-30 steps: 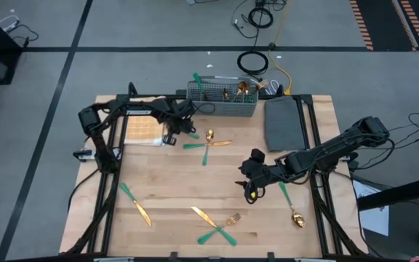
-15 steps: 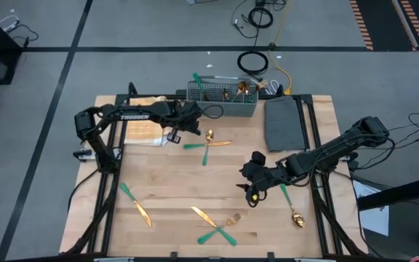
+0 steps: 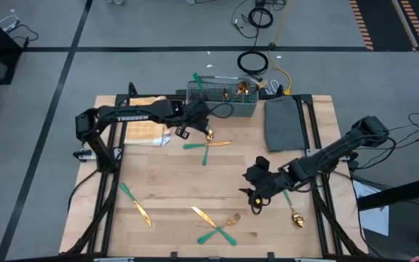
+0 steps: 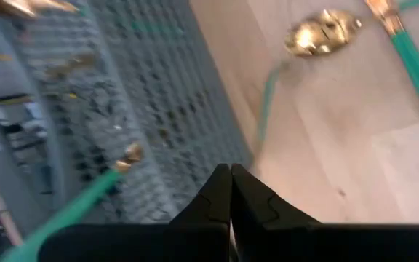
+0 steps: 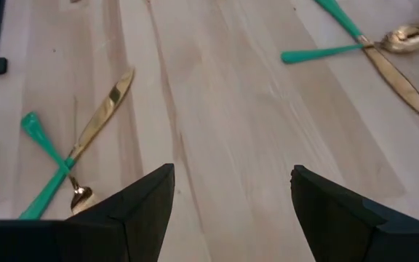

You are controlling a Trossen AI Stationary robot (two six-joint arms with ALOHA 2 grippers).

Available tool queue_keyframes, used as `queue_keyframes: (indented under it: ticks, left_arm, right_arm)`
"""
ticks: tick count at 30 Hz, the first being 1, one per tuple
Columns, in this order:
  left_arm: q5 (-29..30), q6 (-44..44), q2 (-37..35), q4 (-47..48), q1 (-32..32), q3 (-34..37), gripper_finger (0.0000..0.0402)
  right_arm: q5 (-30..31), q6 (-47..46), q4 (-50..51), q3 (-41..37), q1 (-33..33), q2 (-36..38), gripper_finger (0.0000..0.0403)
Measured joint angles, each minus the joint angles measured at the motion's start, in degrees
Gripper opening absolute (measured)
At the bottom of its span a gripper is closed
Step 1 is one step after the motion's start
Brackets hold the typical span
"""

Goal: Sort silverware
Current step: Put the fork into the right section of the dish rack

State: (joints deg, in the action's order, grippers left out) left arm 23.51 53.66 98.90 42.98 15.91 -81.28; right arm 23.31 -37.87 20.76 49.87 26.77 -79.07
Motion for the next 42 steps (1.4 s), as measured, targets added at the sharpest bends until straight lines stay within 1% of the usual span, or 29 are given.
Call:
queue_keyframes:
  ticks: [4,7,10,13,15,18,20,22,24,26,28,30,33,36,39,42]
  left_arm:
    - [2.2,3.7,0.0,-0.3,-1.1,-4.1,0.0]
    - [2.6,4.3,-0.1,-0.8,-1.5,-6.9,0.0]
    - [2.7,1.0,-0.1,-0.4,-2.1,-9.2,0.0]
    - [3.2,-5.1,-1.4,1.6,-4.0,-10.6,0.0]
    - [0.9,-9.8,-3.6,6.0,-6.2,-11.7,0.0]
    - [-6.9,-19.3,-8.2,13.3,-10.1,-11.7,0.0]
    - [-10.6,-26.5,-11.5,15.4,-13.2,-11.2,0.0]
    - [-12.6,-33.8,-15.6,15.1,-16.3,-10.1,0.0]
    - [-12.8,-40.0,-19.7,14.2,-19.6,-8.6,0.0]
    - [-12.8,-45.4,-23.4,12.6,-22.6,-5.8,0.0]
    - [-12.3,-49.9,-26.8,10.3,-25.1,-2.5,0.0]
    - [-10.1,-53.5,-30.4,7.5,-27.4,1.0,0.0002]
    - [-6.7,-56.5,-35.5,3.9,-30.2,6.8,0.0011]
    - [-4.8,-59.9,-39.1,0.8,-32.2,12.0,0.0018]
    - [-4.0,-62.4,-41.4,-0.6,-33.8,15.9,0.0019]
    - [-1.9,-65.1,-42.1,-0.5,-35.2,19.2,0.002]
  right_arm:
    - [3.1,-4.8,3.3,0.0,2.8,0.0,0.0263]
    - [5.4,-7.9,4.7,0.0,4.9,0.0,0.0263]
    - [8.0,-10.8,5.5,0.0,6.4,-0.1,0.0263]
    - [9.9,-10.8,7.1,0.0,5.6,-1.4,0.0263]
    - [10.0,-8.5,7.4,0.0,3.5,-2.9,0.0263]
    - [9.8,-1.5,4.9,0.0,-0.5,-5.4,0.0263]
    - [10.2,4.8,1.8,0.0,-3.9,-6.4,0.0263]
    - [11.1,11.2,-2.5,0.1,-8.1,-6.6,0.0263]
    - [11.2,16.4,-4.8,1.5,-13.0,-6.8,0.0263]
    - [10.0,20.4,-5.3,4.1,-18.1,-7.1,0.0263]
    - [6.3,24.5,-5.6,7.7,-23.2,-8.1,0.0263]
    - [2.4,28.5,-5.8,11.8,-27.4,-9.5,0.0263]
    - [-2.0,35.0,-5.4,19.5,-32.2,-12.5,0.0263]
    - [-4.1,39.6,-1.2,27.2,-35.8,-17.2,0.0263]
    - [-4.4,41.8,5.8,33.9,-38.6,-23.4,0.0263]
    - [-8.0,43.8,11.5,38.0,-40.6,-29.8,0.0253]
